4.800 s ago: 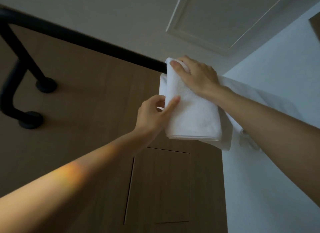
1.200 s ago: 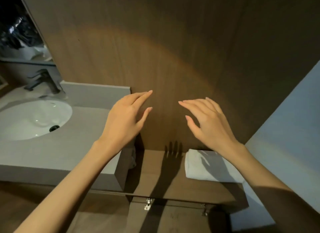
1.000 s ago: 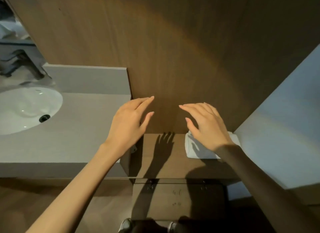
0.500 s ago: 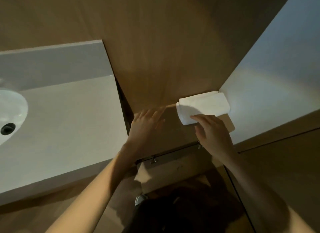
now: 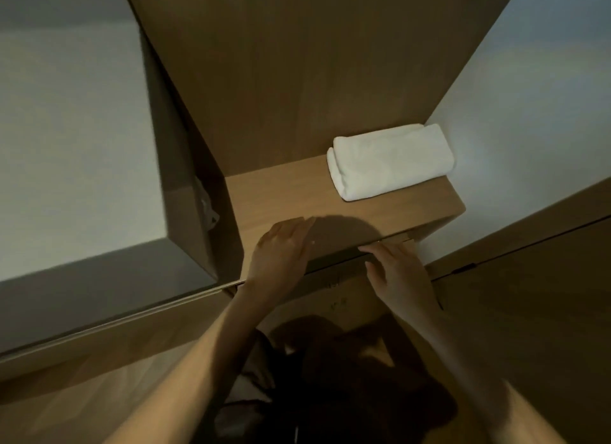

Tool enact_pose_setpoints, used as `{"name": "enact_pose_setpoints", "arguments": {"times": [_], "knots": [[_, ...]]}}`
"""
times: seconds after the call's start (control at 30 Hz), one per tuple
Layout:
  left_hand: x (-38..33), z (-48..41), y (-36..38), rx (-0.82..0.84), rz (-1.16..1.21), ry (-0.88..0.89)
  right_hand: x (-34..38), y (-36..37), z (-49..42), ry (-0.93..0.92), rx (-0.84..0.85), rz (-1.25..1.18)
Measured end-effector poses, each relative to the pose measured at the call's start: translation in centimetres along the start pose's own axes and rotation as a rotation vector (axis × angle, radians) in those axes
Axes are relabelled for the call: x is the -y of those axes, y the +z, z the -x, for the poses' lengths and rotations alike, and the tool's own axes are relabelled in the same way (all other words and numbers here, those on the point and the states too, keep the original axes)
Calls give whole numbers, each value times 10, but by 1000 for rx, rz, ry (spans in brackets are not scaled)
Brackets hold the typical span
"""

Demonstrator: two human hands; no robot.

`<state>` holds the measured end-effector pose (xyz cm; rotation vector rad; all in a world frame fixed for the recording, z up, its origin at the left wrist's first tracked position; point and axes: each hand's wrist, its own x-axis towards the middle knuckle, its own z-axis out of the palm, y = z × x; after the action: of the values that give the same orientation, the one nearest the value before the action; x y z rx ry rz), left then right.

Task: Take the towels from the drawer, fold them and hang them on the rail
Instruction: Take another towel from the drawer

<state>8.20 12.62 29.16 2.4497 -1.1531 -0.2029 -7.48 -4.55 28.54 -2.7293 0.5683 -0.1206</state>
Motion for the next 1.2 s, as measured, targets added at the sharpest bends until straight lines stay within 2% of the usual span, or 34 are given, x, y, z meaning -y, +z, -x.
{"name": "enact_pose_setpoints", "arguments": {"times": [0.2, 0.37, 0.53, 0.7, 0.8, 0.9, 1.0, 1.2], "knots": [[73, -14, 151, 59, -87, -29, -68, 151, -3, -19, 14, -19], [116, -25, 232, 150, -235, -56, -113, 254, -12, -75, 13, -15], [131, -28, 270, -20, -387, 15, -149, 327, -27, -71, 58, -9], [125, -22, 292, -208, -358, 14, -186, 365, -44, 10, 117, -4], [114, -14, 313, -295, -349, 19, -219, 379, -63, 152, 147, -50], [102, -16, 327, -380, -333, 8, -254, 387, -88, 266, 54, -121], [100, -22, 337, -466, -270, 0, -291, 391, -116, 340, -36, -62], [106, -27, 347, -559, -251, 4, -331, 403, -164, 544, -41, -38]]}}
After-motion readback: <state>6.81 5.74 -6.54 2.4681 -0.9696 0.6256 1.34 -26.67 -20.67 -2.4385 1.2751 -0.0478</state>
